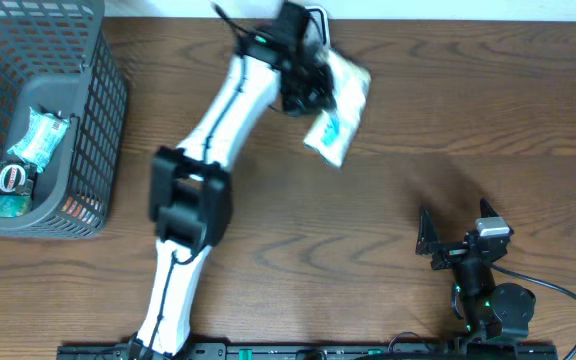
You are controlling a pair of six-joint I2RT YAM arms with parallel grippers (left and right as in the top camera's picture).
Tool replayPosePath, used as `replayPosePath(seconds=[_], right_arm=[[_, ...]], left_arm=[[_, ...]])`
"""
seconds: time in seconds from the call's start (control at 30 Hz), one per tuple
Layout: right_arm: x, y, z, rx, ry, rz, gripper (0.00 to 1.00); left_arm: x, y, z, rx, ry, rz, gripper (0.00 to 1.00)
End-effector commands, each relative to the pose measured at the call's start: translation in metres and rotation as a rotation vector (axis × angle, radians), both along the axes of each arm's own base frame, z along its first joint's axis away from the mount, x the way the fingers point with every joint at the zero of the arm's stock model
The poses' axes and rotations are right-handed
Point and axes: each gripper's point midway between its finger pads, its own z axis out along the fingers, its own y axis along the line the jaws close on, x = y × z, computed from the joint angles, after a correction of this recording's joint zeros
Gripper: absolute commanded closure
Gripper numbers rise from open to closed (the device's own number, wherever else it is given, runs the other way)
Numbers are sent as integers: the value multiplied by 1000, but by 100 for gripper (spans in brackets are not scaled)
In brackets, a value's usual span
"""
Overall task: Scan the item barcode
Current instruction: 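Lift the yellow snack bag with the left gripper and place it near scanner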
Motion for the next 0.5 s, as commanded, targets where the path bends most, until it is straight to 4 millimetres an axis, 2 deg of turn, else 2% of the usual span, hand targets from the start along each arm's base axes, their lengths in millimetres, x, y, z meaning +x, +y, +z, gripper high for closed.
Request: replayPosePath(seconds=[0.0, 0.03, 0.07, 0.17, 0.3, 0.47], right_arm=[[0, -2, 0, -12, -2, -8, 1], [0, -2, 0, -12, -2, -8, 1], [0, -2, 0, -12, -2, -8, 1], [0, -2, 0, -12, -2, -8, 1], [0, -2, 0, -12, -2, -8, 1], [0, -2, 0, -12, -2, -8, 1]], left_arm=[[-11, -22, -5, -5, 10, -32, 87], [-14, -26, -8, -2, 13, -41, 79], [-17, -30, -13, 13, 14, -49, 75], [-15, -28, -22, 117, -62, -63, 75], [-7, -16, -32, 271, -168, -81, 69], [-6, -15, -18, 262, -207, -115, 69]])
